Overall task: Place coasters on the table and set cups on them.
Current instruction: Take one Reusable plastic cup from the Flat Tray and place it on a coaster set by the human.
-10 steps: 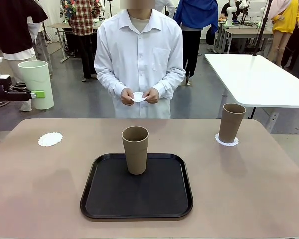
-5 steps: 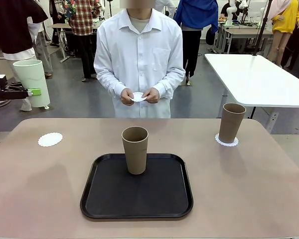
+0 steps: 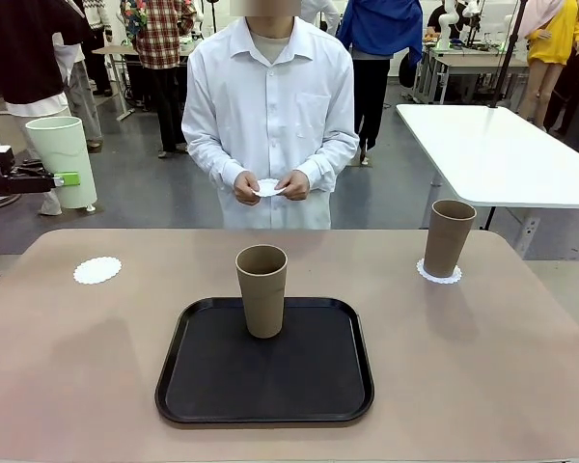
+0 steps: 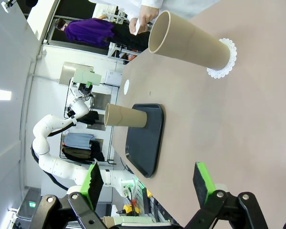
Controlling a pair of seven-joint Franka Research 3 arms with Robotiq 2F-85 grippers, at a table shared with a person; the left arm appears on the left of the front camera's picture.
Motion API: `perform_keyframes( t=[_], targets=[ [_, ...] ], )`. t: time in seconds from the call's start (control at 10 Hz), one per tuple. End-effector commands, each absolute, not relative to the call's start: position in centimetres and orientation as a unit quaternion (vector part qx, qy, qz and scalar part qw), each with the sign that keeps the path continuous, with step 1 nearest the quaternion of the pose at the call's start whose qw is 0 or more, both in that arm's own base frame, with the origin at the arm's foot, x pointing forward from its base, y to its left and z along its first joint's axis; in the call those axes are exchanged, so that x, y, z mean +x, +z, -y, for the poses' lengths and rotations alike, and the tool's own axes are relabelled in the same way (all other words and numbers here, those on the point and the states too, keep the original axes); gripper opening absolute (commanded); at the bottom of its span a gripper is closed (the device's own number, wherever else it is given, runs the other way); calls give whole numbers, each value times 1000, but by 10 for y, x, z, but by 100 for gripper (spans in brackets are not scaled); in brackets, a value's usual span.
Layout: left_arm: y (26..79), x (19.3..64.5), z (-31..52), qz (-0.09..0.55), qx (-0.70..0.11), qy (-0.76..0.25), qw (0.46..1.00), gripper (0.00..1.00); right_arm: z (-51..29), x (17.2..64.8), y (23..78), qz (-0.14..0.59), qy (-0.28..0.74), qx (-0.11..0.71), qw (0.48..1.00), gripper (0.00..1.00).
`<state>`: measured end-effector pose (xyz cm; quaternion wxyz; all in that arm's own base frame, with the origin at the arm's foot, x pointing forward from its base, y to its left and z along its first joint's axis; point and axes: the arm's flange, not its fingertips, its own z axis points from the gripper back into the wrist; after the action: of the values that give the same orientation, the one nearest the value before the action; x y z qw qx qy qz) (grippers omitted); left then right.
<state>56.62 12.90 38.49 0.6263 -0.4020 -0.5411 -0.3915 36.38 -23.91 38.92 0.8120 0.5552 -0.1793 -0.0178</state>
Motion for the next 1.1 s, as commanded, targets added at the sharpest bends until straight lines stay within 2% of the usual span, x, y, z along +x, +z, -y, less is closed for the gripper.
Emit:
perform_keyframes(
  t=[0.0, 0.1, 0.7, 1.0],
  targets=[
    [387, 566, -129, 542, -401, -392, 625, 85, 238, 365, 389, 185, -20, 556, 810, 100],
    [385, 566, -129, 541, -402, -392, 626, 85, 238, 365, 389, 185, -20, 556, 810, 100],
    [289, 572, -142, 528, -432, -395, 615, 85, 238, 365, 389, 185, -20, 556, 810, 100],
    [265, 574, -142, 526, -443, -420, 592, 85, 238, 365, 389, 185, -20, 556, 810, 100]
  ],
)
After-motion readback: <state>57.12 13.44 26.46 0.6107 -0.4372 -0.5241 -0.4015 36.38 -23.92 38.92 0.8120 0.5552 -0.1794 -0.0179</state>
